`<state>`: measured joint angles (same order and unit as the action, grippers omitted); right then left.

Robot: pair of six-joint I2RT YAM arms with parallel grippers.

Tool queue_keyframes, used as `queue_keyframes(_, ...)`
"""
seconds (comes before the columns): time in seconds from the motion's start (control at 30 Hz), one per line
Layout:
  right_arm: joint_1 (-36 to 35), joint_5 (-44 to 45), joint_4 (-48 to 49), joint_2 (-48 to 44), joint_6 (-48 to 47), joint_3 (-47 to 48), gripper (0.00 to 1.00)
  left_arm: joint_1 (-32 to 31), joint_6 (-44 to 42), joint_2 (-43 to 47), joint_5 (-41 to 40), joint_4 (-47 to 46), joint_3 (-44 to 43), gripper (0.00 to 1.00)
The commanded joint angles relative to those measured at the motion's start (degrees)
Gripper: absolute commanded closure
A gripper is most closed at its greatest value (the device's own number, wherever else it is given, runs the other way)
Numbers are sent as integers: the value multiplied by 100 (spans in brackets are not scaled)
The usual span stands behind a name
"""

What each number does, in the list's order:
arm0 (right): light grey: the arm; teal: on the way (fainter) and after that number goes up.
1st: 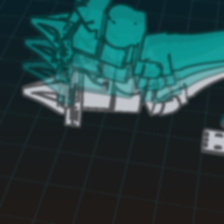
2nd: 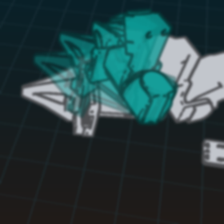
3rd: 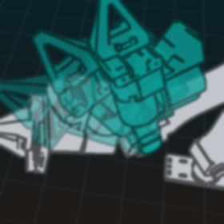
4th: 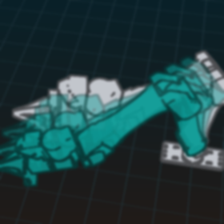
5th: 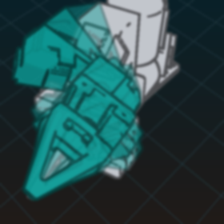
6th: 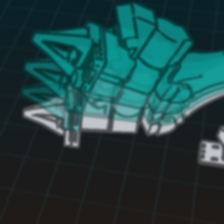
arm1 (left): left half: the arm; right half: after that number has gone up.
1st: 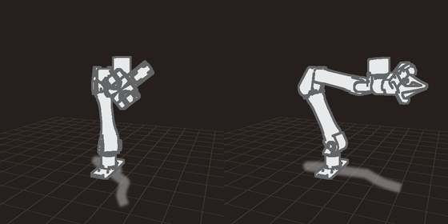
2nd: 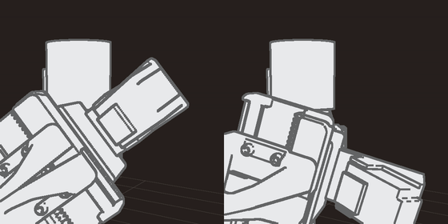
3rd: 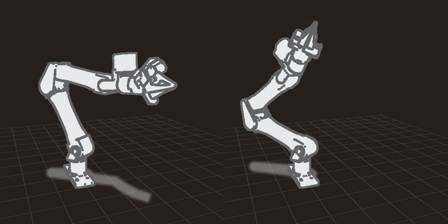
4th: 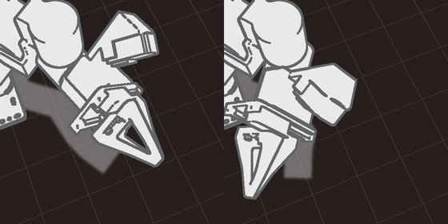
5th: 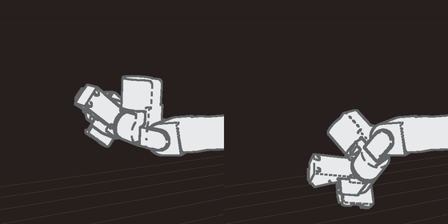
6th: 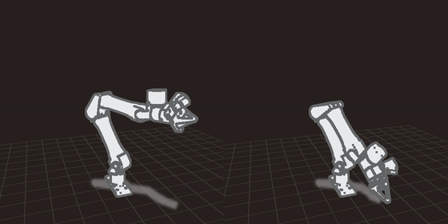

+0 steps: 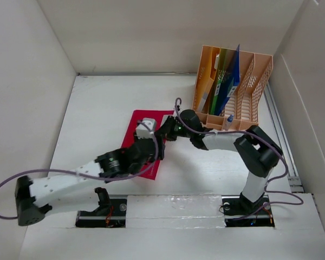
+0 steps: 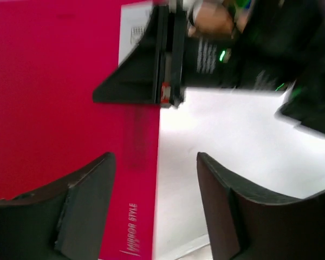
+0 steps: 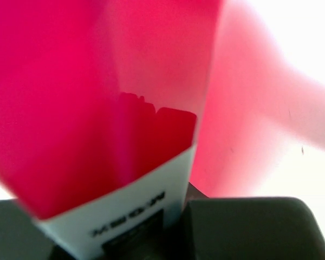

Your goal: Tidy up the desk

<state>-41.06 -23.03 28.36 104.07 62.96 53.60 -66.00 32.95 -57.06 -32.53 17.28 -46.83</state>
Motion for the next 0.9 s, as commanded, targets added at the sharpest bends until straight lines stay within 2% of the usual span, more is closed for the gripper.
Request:
queue_keyframes(0.0,45,753,-242,-825,-1124,633,100,-1,-113,1081,-603,-602,-90,42)
queue_keyframes(0.1,45,1412,-629,-1572,-1750,861,100,-1,-209,1811,-850,-752,-125,33)
queue_keyframes(0.13,45,1867,-691,-1774,-2222,897,100,51,-297,1969,-982,-770,-125,30)
queue_keyframes(0.17,-33,2725,-813,-2420,-3010,941,100,52,-411,2266,-1157,-857,-90,26)
queue_keyframes(0.2,-34,2733,-814,-2427,-3017,941,100,52,-412,2269,-1159,-858,-90,26)
queue_keyframes(0.27,-34,3763,-920,-3101,-3560,959,100,52,-544,2383,-1438,-884,-116,24)
queue_keyframes(0.5,133,5542,-1455,-4570,-4493,1161,100,52,-877,2445,-1695,-989,-107,21)
queue_keyframes(0.6,195,5879,-2061,-4982,-4529,1503,100,52,-983,2489,-1809,-989,-107,20)
queue_keyframes(0.73,247,5766,-3288,-5265,-4389,2135,100,52,-1124,2516,-1774,-1209,68,19)
queue_keyframes(0.87,247,5984,-3907,-5511,-4301,2628,100,52,-1142,2340,-1748,-1130,25,19)
